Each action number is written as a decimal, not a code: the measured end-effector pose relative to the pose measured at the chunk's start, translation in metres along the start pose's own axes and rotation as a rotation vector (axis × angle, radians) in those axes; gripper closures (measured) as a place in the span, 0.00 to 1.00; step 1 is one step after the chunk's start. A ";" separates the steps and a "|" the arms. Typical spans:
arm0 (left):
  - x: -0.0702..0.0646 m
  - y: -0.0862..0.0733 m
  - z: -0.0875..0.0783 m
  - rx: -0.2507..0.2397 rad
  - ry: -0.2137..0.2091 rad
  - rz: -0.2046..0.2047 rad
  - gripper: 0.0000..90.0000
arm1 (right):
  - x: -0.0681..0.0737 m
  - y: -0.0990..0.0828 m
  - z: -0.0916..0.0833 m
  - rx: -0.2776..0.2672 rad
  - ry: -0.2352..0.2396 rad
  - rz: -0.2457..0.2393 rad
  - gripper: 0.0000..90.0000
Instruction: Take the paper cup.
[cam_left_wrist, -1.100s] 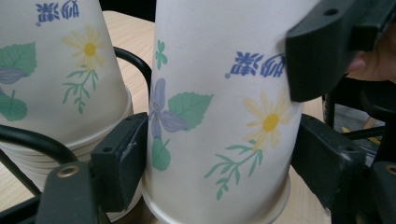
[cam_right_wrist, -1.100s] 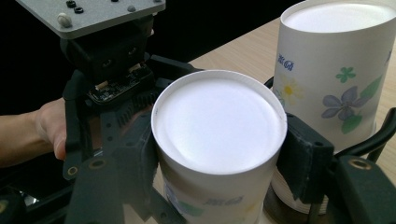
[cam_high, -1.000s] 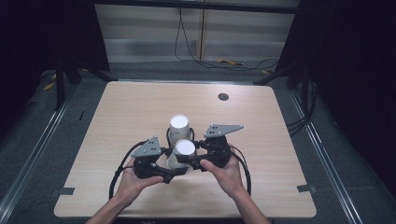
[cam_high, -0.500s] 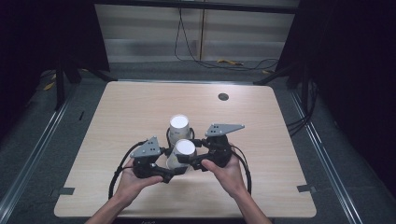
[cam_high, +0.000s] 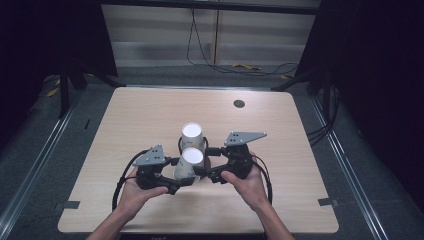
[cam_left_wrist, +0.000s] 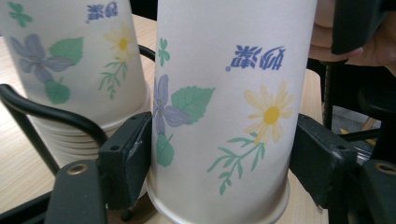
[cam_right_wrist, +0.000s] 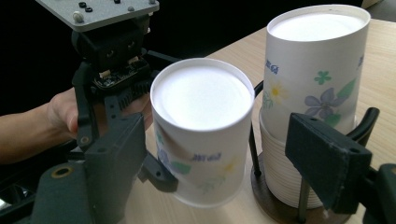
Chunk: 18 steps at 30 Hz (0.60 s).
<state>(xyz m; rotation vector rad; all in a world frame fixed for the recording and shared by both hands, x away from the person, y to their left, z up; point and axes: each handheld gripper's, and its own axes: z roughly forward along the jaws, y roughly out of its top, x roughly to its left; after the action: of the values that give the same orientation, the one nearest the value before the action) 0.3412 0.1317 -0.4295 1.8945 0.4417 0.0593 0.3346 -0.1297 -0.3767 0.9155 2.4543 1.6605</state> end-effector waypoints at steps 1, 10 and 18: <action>0.001 0.000 -0.001 0.004 0.002 0.000 0.30 | -0.001 0.000 -0.001 0.000 0.001 0.003 0.23; 0.008 0.000 -0.007 0.013 0.018 -0.024 0.31 | -0.007 -0.003 -0.007 0.021 -0.002 0.013 0.26; 0.008 0.003 -0.008 0.087 0.020 0.005 0.31 | -0.014 -0.010 -0.010 0.056 -0.036 0.039 0.25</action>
<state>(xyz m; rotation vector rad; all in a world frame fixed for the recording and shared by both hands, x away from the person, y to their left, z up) 0.3473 0.1407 -0.4248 1.9821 0.4604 0.0633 0.3381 -0.1475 -0.3848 0.9972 2.4872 1.5798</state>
